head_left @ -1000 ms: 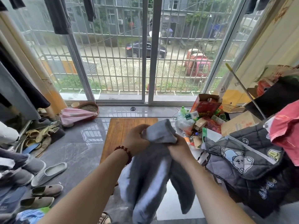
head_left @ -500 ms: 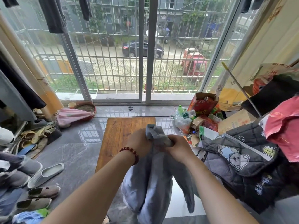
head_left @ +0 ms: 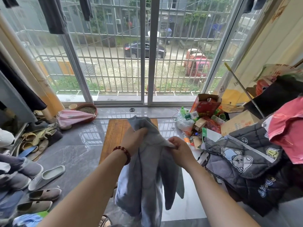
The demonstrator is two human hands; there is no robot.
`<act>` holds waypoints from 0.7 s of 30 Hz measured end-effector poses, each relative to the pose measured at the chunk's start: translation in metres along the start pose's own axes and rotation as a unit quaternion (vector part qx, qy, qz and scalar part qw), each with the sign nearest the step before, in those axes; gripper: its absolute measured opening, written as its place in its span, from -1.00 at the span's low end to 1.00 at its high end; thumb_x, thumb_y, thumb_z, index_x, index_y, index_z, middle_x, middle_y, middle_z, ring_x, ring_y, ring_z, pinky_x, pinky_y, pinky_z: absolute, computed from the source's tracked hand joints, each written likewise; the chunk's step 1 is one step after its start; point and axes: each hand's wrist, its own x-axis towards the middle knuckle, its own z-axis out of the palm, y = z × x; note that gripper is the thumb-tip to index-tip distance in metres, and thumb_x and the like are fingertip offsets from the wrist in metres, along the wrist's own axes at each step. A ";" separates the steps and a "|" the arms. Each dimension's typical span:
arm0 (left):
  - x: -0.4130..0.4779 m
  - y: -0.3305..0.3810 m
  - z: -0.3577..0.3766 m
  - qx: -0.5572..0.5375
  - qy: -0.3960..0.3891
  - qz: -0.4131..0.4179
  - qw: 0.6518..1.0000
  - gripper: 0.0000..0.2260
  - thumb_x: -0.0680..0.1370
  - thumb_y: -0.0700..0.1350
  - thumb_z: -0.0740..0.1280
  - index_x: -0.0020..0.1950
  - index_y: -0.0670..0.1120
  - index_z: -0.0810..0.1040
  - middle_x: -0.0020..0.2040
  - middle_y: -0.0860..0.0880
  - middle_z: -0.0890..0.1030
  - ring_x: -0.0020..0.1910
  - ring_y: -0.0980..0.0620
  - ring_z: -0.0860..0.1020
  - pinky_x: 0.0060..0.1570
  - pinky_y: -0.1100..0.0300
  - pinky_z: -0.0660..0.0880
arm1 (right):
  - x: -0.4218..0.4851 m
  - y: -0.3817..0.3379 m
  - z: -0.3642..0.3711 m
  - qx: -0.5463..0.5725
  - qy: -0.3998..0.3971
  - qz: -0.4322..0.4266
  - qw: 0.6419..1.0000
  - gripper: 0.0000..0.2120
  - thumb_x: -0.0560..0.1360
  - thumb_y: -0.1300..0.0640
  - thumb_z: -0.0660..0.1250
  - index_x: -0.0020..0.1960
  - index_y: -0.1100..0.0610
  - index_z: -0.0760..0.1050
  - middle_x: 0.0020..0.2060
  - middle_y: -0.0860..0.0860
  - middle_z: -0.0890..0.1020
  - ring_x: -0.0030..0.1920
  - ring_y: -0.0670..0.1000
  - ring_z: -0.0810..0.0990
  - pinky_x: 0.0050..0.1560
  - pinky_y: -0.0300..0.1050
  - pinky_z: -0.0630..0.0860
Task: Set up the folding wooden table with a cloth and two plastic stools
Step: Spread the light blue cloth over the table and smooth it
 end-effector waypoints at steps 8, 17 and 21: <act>0.012 -0.030 0.006 0.309 -0.174 0.054 0.933 -0.78 0.31 0.01 0.43 -0.16 -0.06 0.51 -0.16 -0.09 0.61 -0.15 -0.10 0.62 -0.18 -0.02 0.60 | 0.002 -0.031 0.016 0.052 -0.066 -0.055 0.995 -0.65 0.47 0.39 0.28 -0.18 -0.07 0.53 -0.24 -0.08 0.61 -0.23 -0.15 0.53 -0.19 -0.31 0.46; 0.008 -0.022 -0.002 0.118 -0.052 0.089 0.988 -0.89 0.28 -0.16 0.28 -0.45 -0.04 0.42 -0.34 -0.02 0.49 -0.29 0.02 0.49 -0.22 -0.02 0.50 | -0.001 -0.007 0.006 0.051 -0.078 0.025 0.995 -0.67 0.36 0.32 0.45 0.04 0.04 0.49 -0.04 0.00 0.58 -0.14 -0.07 0.55 -0.12 -0.18 0.53; 0.005 -0.008 -0.004 0.015 -0.053 0.085 0.995 -0.86 0.23 -0.21 0.34 -0.47 0.02 0.48 -0.37 0.09 0.51 -0.30 0.13 0.49 -0.22 0.14 0.45 | -0.003 0.014 0.017 -0.095 -0.091 0.059 0.990 -0.85 0.30 0.13 0.48 -0.17 0.07 0.54 -0.23 -0.01 0.64 -0.25 -0.06 0.55 -0.25 -0.21 0.48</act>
